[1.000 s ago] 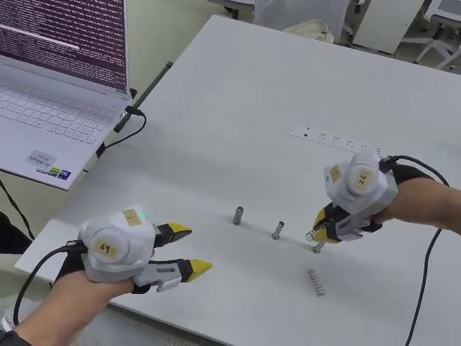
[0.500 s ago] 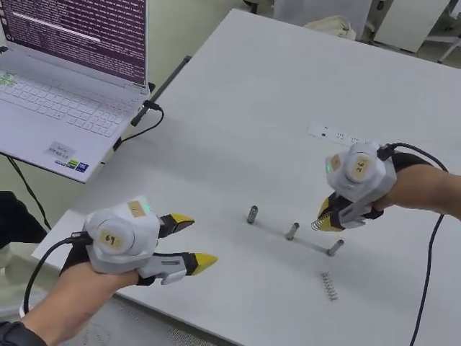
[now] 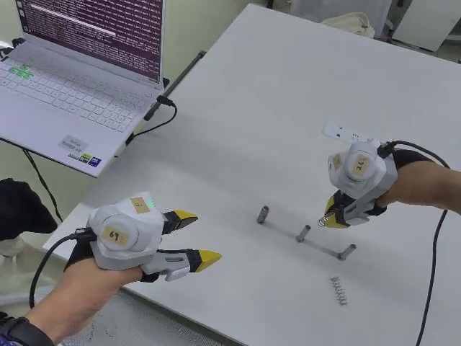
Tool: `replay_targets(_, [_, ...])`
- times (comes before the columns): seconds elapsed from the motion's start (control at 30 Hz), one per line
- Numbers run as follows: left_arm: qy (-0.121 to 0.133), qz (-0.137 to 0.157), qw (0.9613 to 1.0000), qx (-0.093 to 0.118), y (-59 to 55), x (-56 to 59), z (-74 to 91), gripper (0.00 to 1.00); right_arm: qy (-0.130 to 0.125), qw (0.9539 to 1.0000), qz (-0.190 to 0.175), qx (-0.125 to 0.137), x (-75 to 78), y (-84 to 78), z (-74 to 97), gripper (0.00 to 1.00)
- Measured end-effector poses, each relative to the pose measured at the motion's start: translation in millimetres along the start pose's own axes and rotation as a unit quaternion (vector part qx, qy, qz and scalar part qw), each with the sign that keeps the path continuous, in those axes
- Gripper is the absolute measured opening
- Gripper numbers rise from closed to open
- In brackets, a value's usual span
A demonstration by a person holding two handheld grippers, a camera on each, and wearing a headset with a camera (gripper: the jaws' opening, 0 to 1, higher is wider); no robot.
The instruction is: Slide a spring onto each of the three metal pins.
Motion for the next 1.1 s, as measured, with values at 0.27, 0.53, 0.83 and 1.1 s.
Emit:
replay_targets(0.27, [0.007, 0.006, 1.0, 0.001, -2.1, -5.2, 3.0, 0.42, 0.007, 0.9999, 0.009, -0.01, 4.6, 4.2, -7.4, 0.09])
replay_targets(0.53, [0.009, 0.011, 0.9999, 0.0, -3.9, -7.1, 3.4, 0.42, 0.014, 0.9996, 0.017, -0.018, 7.3, 5.2, -12.9, 0.09])
replay_targets(0.83, [0.013, 0.015, 0.9998, -0.001, -5.4, -8.6, 5.0, 0.41, 0.02, 0.9993, 0.021, -0.024, 7.8, 5.8, -16.6, 0.09])
replay_targets(1.1, [0.012, 0.018, 0.9998, -0.002, -6.6, -8.6, 4.9, 0.41, 0.025, 0.9991, 0.022, -0.026, 6.5, 6.0, -22.3, 0.09])
Point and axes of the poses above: the centre of the closed fingertips' face, and the gripper's own axes: z roughly backward along the fingers, x roughly to its right, y roughly out of its top, the point moved 9 cm from there along z, roughly backward along the fingers, and after that the axes turned 6 degrees about -y, right-handed, at the moved point
